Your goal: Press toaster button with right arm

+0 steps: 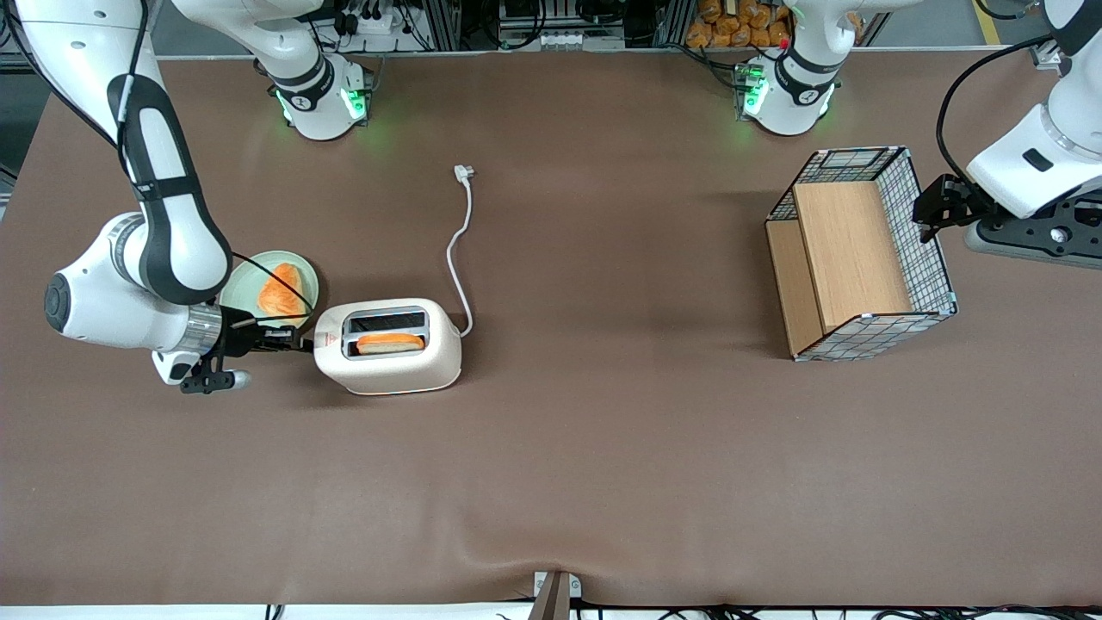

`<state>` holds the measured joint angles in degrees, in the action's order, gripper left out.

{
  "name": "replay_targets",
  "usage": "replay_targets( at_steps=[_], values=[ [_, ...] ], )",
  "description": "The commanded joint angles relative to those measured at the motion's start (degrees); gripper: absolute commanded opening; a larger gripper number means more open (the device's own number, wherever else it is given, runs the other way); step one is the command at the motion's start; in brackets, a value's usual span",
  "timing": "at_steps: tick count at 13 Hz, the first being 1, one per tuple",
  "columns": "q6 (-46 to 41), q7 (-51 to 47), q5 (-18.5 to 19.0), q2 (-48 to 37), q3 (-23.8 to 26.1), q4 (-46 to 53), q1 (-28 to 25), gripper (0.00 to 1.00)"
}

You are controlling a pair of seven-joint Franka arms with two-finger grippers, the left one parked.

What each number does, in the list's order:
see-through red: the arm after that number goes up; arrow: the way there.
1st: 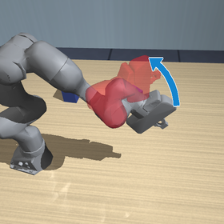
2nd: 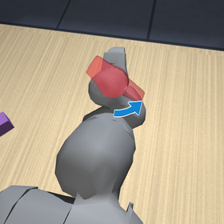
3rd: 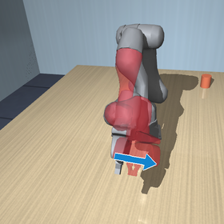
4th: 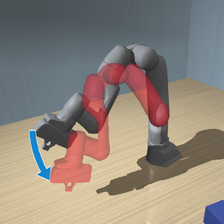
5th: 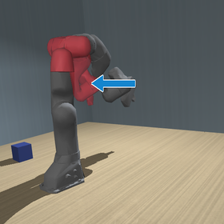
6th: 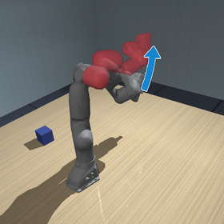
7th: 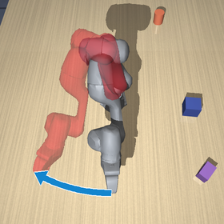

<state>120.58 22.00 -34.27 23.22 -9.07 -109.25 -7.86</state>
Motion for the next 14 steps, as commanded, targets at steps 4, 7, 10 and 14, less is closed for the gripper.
replay_targets(
  at_steps=[4, 7, 10, 14],
  values=[
    [0.8, 6.29, -6.41, 3.4, 0.37, -0.27, 1.09, 0.0],
    [0.88, 6.91, -7.21, 4.02, 0.37, -0.18, 1.36, 0.0],
    [0.8, 6.91, -7.3, 4.64, 0.46, -0.09, 1.27, 0.0],
    [0.89, 7.09, -7.21, 5.07, 0.37, -0.09, 1.62, 0.0]
  ],
)
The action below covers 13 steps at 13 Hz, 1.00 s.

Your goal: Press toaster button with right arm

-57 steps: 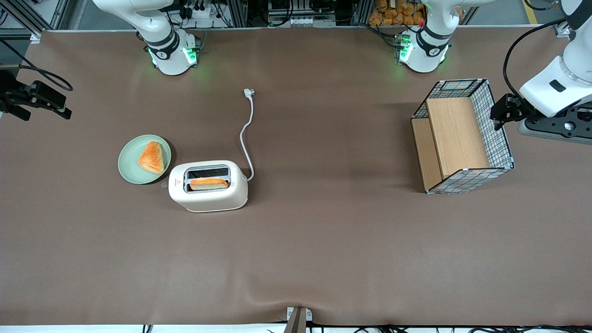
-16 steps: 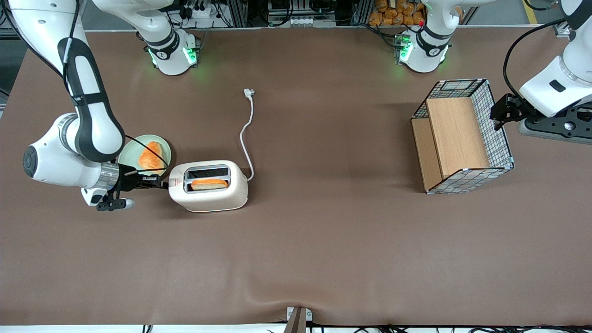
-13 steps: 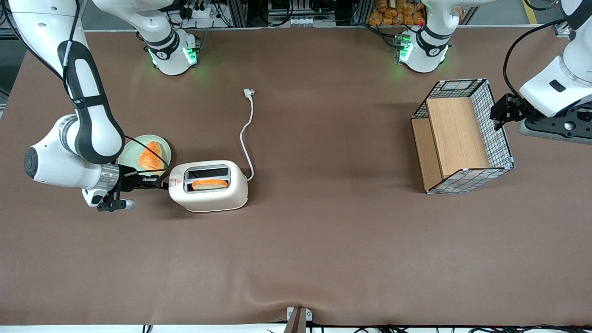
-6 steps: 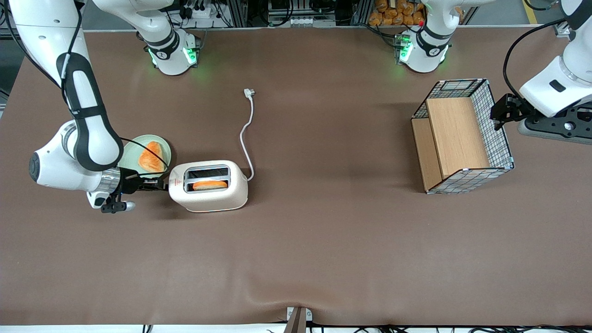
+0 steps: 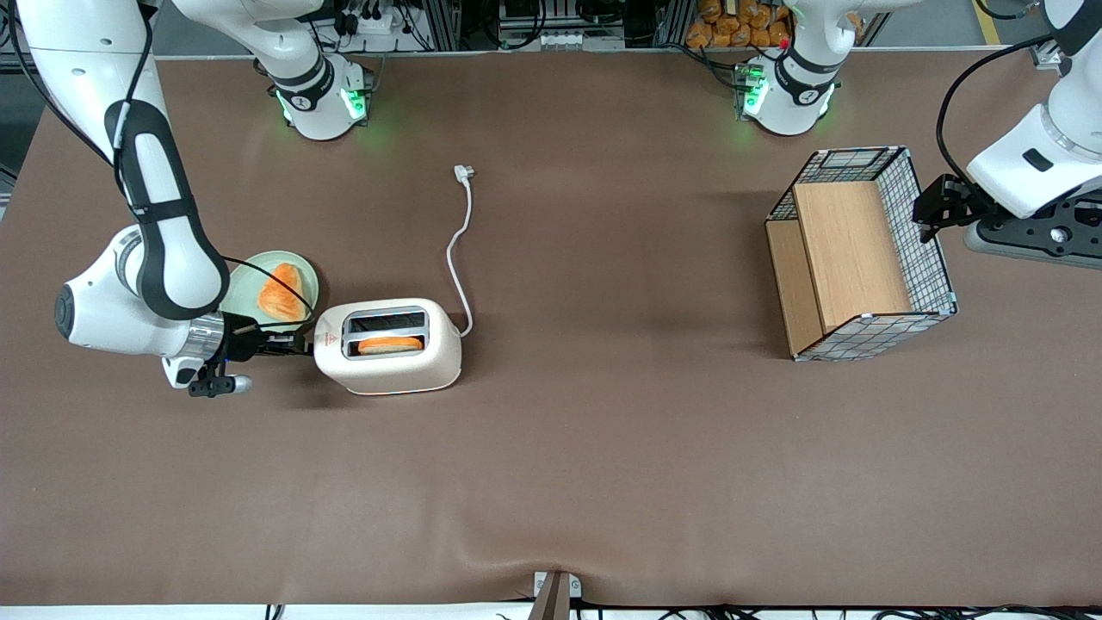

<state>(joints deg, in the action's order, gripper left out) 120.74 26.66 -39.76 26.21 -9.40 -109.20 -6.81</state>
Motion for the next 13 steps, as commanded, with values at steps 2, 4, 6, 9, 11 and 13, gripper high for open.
replay_targets(
  at_steps=[2, 4, 6, 9, 11, 13],
  values=[
    [1.08, 2.43, -1.81, 2.61, 0.7, -0.05, 0.57, 0.0],
    [1.17, 2.43, -1.81, 2.97, 0.7, 0.04, 0.66, 0.0],
    [0.64, 2.17, -1.72, 2.88, 0.7, 0.3, 0.57, 0.0],
    [-3.82, -0.37, -0.76, 0.95, -0.09, 3.54, 0.48, 0.03],
    [-9.7, -2.39, 2.73, -1.06, -2.98, 7.05, -0.13, 0.23],
    [-12.62, -6.86, 11.68, -4.22, -3.25, 10.31, -0.39, 0.55]
  ],
)
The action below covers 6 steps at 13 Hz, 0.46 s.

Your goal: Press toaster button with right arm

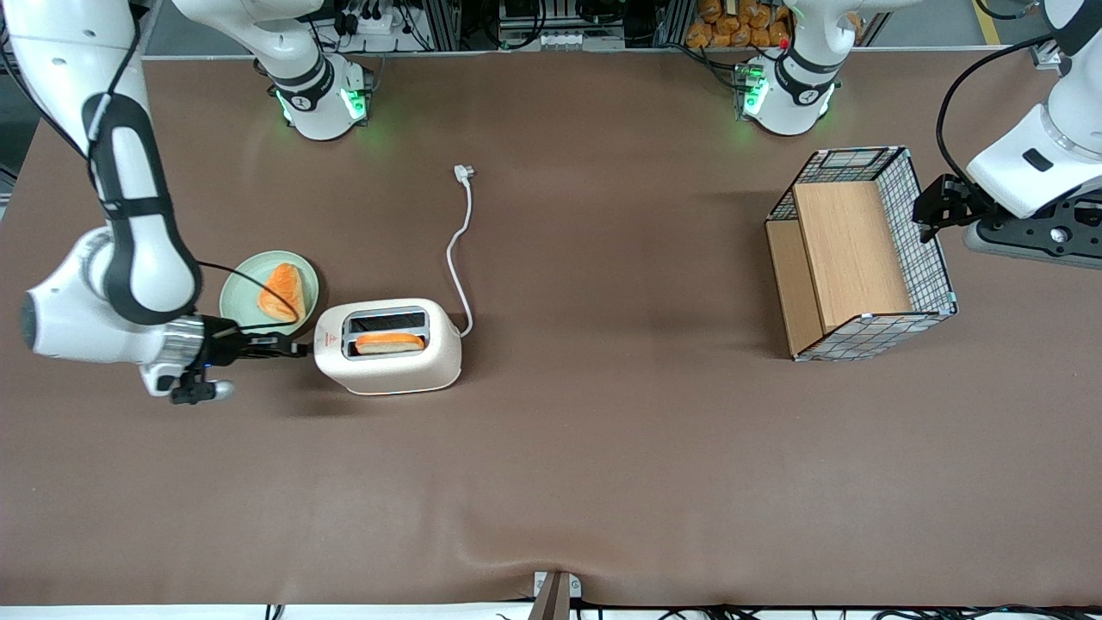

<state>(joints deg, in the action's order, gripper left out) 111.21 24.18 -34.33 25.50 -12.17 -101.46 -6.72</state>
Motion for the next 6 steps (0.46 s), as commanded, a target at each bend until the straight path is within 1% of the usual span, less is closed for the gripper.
replay_targets(
  at_steps=[1, 2, 3, 5, 6],
  values=[
    [-4.76, -7.79, 9.94, -5.18, -0.4, 3.8, -0.58, 0.65],
    [-7.04, -10.96, 12.5, -6.59, -0.31, 5.29, -0.75, 0.72],
    [-9.41, -12.64, 14.79, -7.82, -0.4, 6.96, -1.1, 0.76],
    [-12.85, -13.97, 18.23, -10.81, -0.23, 8.9, -1.19, 0.79],
    [-13.99, -15.2, 19.46, -12.74, -0.14, 9.0, -1.72, 0.87]
  ],
)
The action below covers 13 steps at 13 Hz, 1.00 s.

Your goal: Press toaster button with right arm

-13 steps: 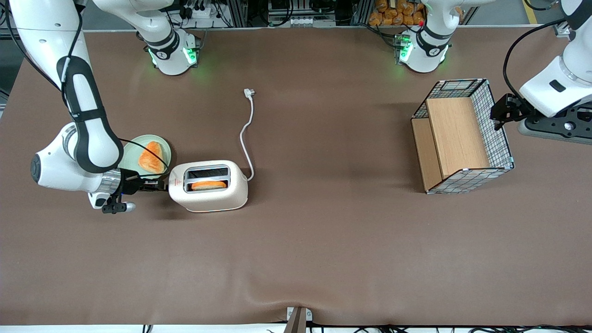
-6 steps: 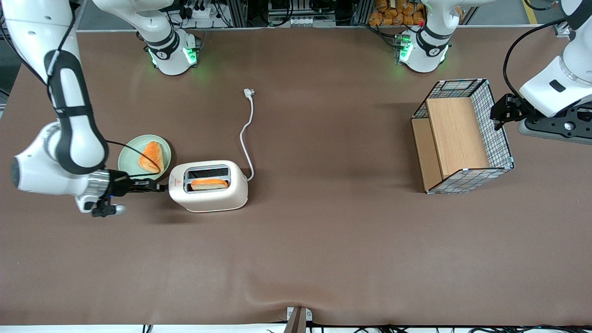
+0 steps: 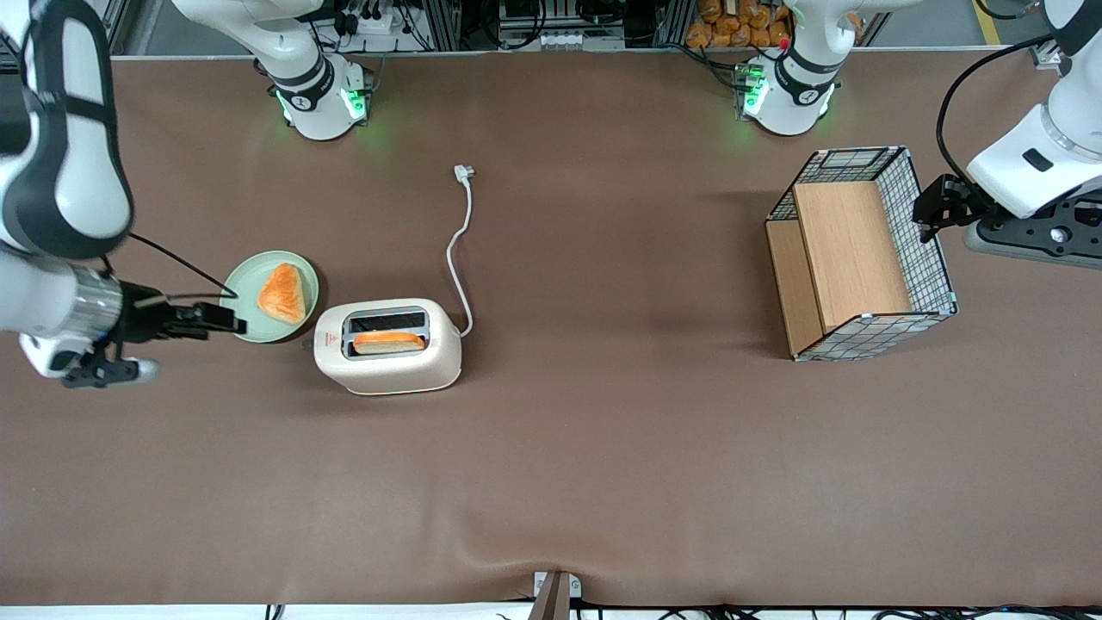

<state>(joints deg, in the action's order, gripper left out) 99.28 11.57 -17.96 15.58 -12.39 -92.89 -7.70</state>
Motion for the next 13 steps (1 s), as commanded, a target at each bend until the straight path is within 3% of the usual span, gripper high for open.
replay_targets(
  at_steps=[1, 2, 8, 13],
  values=[
    [-2.68, -3.83, 5.46, -4.92, 0.08, 0.42, -1.95, 0.9],
    [-3.13, -4.1, 8.0, -6.86, 0.17, 0.42, -2.66, 1.0],
    [-7.17, -4.19, 17.16, -17.06, 0.08, -0.19, -3.19, 1.0],
    [-7.44, -5.24, 17.87, -19.88, -0.18, -2.04, -2.58, 1.0]
  ],
)
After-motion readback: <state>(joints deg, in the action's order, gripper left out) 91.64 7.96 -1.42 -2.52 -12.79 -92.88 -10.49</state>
